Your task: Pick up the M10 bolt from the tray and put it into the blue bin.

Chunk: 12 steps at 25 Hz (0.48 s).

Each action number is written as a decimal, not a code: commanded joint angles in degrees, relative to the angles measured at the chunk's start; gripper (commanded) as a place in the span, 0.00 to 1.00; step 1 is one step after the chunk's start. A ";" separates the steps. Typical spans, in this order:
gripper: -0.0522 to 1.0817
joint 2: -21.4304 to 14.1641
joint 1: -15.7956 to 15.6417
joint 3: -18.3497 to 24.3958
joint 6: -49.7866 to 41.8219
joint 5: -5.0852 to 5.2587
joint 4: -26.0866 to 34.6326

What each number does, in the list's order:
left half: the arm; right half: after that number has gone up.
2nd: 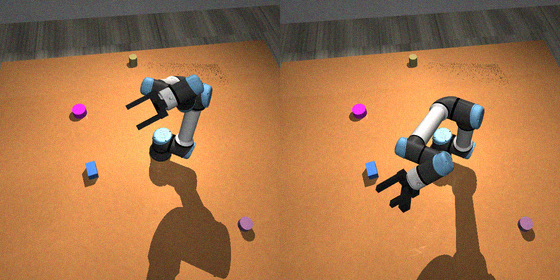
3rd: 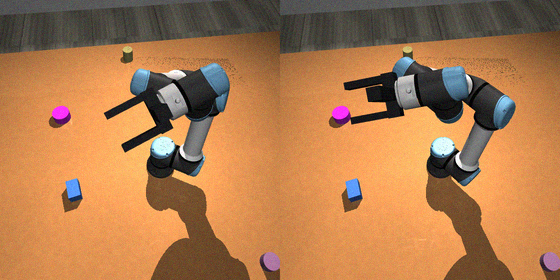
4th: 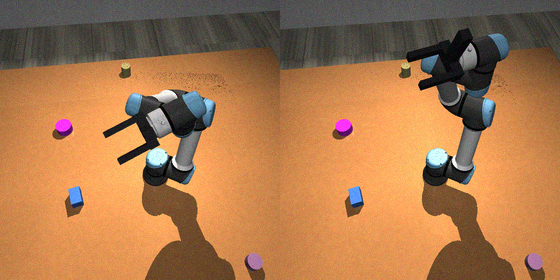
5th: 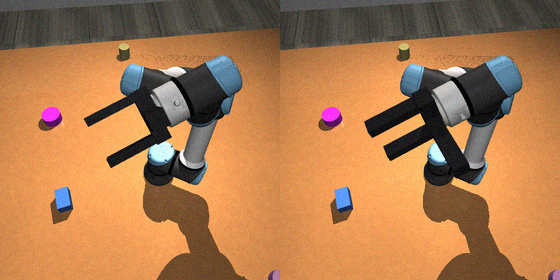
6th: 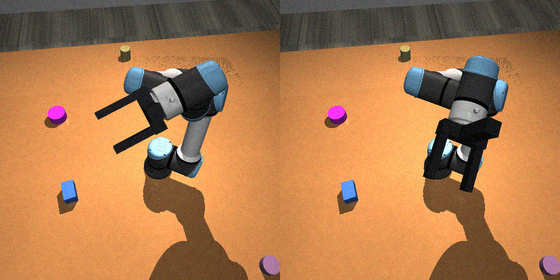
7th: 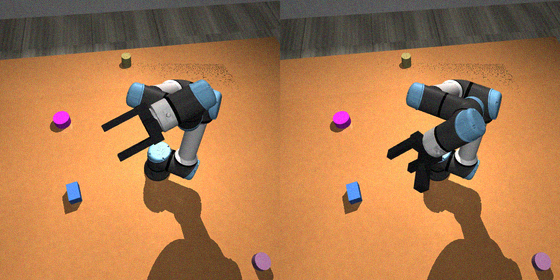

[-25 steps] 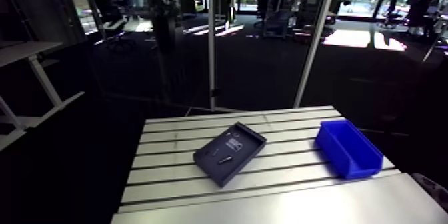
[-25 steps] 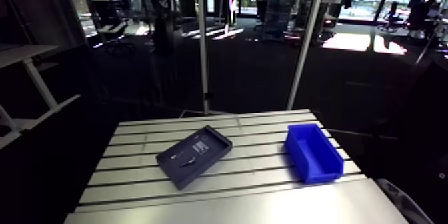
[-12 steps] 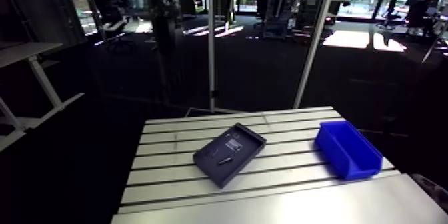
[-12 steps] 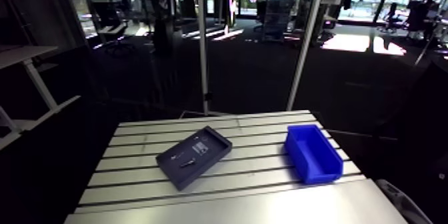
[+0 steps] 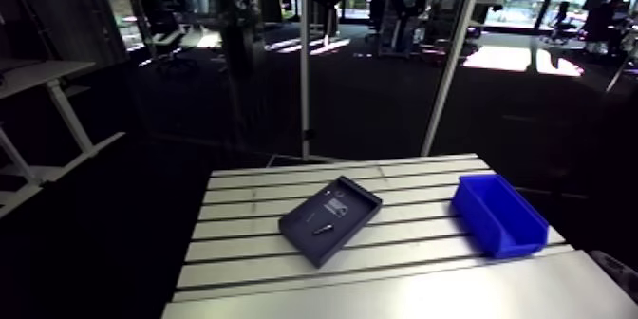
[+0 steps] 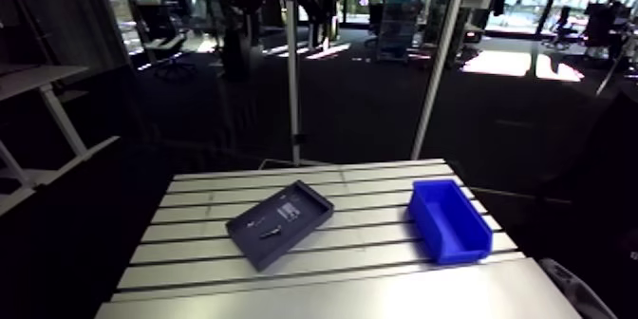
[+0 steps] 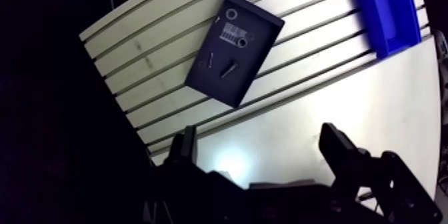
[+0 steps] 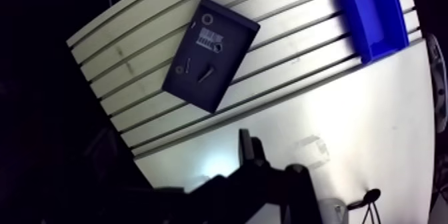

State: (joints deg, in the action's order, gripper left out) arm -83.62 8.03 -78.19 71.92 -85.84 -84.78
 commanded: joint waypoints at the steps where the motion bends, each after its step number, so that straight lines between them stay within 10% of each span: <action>1: 0.05 0.17 -2.93 -4.64 -11.60 0.02 -4.47; 12: 0.05 0.70 -5.13 -13.79 -25.49 -0.25 -13.70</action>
State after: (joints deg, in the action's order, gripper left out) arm -83.11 3.32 -88.45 52.72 -86.07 -94.49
